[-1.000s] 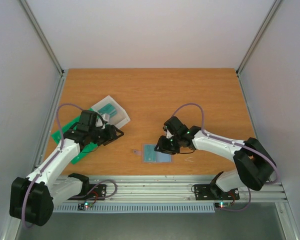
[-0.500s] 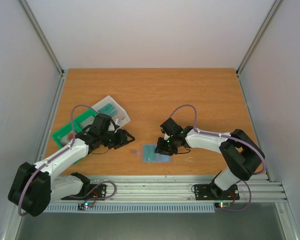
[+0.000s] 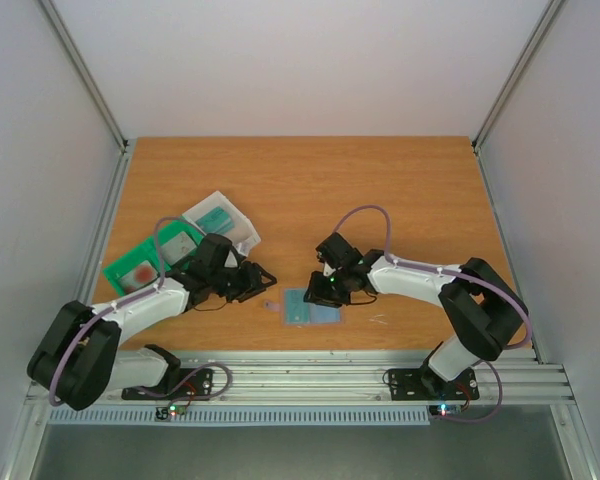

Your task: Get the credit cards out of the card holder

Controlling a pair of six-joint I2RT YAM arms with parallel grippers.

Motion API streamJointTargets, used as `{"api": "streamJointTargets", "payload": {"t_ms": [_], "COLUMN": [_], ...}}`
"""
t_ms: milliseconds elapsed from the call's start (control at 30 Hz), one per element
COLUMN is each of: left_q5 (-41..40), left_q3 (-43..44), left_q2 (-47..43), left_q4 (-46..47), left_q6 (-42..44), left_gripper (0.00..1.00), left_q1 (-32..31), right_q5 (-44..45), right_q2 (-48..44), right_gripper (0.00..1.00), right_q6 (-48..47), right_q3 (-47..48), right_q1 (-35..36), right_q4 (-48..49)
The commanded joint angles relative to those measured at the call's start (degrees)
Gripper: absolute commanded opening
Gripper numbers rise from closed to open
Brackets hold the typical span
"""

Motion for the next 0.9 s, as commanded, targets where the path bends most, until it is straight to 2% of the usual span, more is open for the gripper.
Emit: {"api": "streamJointTargets", "payload": {"t_ms": [0, 200, 433, 633, 867], "left_q5": [0.4, 0.5, 0.5, 0.9, -0.2], "left_q3": [-1.3, -3.7, -4.1, -3.6, -2.8], "left_q2": [1.8, 3.2, 2.9, 3.7, 4.3], "left_q4": [8.3, 11.8, 13.2, 13.0, 11.2], "left_q6": [-1.8, -3.4, -5.0, -5.8, -4.1], "left_gripper": [0.44, 0.44, 0.49, 0.53, 0.53], "left_q1": [-0.5, -0.8, -1.4, -1.7, -1.8], "right_q5": [1.1, 2.7, 6.4, 5.8, 5.3], "right_q2": [2.1, 5.6, 5.1, 1.5, 1.5], "right_gripper": [0.33, 0.27, 0.09, 0.05, 0.01], "right_q6": [0.3, 0.2, 0.7, 3.7, 4.3], "right_q3": [2.0, 1.3, -1.0, -5.3, -7.6], "right_q1": [1.2, 1.3, 1.3, 1.3, 1.2], "right_q4": [0.4, 0.4, -0.5, 6.2, 7.9]}}
